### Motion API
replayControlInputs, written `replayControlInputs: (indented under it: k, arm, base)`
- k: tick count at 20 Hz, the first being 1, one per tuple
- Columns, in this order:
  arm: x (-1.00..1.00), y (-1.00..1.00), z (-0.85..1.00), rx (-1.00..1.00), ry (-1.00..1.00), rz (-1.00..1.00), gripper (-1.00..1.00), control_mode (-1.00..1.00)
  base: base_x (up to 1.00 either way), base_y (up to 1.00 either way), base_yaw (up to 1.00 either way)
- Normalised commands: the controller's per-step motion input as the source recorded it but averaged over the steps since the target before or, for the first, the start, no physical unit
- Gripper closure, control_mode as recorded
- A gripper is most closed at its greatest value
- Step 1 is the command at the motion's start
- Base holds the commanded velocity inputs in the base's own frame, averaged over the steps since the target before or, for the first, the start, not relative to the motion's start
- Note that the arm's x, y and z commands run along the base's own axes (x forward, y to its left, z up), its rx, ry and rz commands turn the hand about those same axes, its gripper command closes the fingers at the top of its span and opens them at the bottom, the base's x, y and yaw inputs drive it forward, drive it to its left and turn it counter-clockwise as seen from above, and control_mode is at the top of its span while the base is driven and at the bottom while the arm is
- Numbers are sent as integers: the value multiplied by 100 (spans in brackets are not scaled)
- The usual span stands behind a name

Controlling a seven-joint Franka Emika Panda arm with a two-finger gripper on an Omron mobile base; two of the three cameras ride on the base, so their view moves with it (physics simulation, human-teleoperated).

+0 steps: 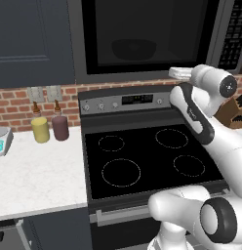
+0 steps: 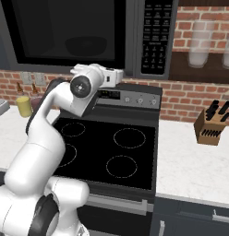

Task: Open the microwave, place the bowl with waffle inside the microwave, then close the microwave door and turn it on.

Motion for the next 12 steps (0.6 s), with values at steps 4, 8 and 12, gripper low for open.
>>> replayControlInputs:
  k: [4, 8, 12]
  arm:
    - [-49, 0, 10, 0, 0, 0, -100, -100]
    - [-79, -30, 26, 0, 0, 0, -100, -100]
    - [-81, -62, 28, 0, 0, 0, -100, -100]
  base:
    - [0, 0, 0]
    - [0, 0, 0]
    - [0, 0, 0]
